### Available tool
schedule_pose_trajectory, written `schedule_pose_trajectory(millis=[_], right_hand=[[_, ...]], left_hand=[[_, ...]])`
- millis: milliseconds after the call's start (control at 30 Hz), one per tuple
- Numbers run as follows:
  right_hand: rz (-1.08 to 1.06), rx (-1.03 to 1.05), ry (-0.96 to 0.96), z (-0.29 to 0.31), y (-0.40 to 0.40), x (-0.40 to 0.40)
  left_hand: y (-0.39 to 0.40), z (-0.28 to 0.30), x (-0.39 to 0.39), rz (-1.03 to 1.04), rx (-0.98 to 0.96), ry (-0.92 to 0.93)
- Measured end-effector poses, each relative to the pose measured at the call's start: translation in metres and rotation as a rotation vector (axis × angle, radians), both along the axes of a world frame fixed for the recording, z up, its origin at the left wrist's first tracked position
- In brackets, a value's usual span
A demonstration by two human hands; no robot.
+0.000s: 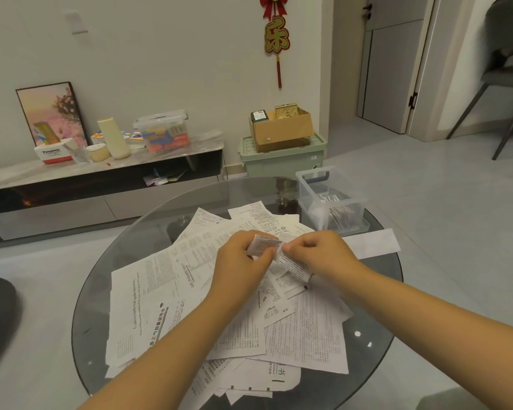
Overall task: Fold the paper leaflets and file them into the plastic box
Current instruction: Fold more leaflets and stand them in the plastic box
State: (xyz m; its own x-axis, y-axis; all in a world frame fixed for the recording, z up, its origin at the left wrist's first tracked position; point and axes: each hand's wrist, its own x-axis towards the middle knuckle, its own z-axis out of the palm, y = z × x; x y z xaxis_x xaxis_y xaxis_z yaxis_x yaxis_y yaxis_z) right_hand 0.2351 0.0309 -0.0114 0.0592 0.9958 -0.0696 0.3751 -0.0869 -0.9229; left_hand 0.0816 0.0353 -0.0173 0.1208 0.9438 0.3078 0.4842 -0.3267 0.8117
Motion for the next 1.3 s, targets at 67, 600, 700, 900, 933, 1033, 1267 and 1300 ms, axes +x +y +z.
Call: schedule_pose_trajectory(millis=[67, 600, 700, 900, 933, 1033, 1267, 1300], right_hand=[[-0.024, -0.039, 0.067, -0.002, -0.001, 0.005], [0.044, 0.052, 0.142, 0.005, -0.009, 0.012], [-0.002, 0.091, 0.127, 0.004, -0.007, 0.009], [-0.080, 0.225, 0.060, 0.006, -0.008, 0.008], [-0.077, 0.258, 0.029, 0.006, -0.008, 0.007], [-0.072, 0.339, -0.060, 0.003, -0.008, 0.005], [-0.042, 0.341, -0.162, 0.002, -0.006, 0.008], [0.001, 0.297, -0.175, 0.004, -0.005, 0.011]], left_hand=[[0.000, 0.000, 0.005, -0.002, 0.035, 0.003], [0.007, 0.005, 0.018, 0.046, -0.368, -0.478], [0.003, 0.009, 0.019, 0.101, -0.329, -0.474], [0.001, 0.006, 0.019, -0.026, -0.157, -0.171], [0.001, 0.005, 0.018, -0.036, -0.132, -0.129], [0.000, 0.006, 0.019, -0.029, -0.044, -0.047], [0.004, 0.009, 0.019, 0.032, -0.077, -0.110], [0.005, 0.010, 0.019, 0.038, -0.102, -0.153]])
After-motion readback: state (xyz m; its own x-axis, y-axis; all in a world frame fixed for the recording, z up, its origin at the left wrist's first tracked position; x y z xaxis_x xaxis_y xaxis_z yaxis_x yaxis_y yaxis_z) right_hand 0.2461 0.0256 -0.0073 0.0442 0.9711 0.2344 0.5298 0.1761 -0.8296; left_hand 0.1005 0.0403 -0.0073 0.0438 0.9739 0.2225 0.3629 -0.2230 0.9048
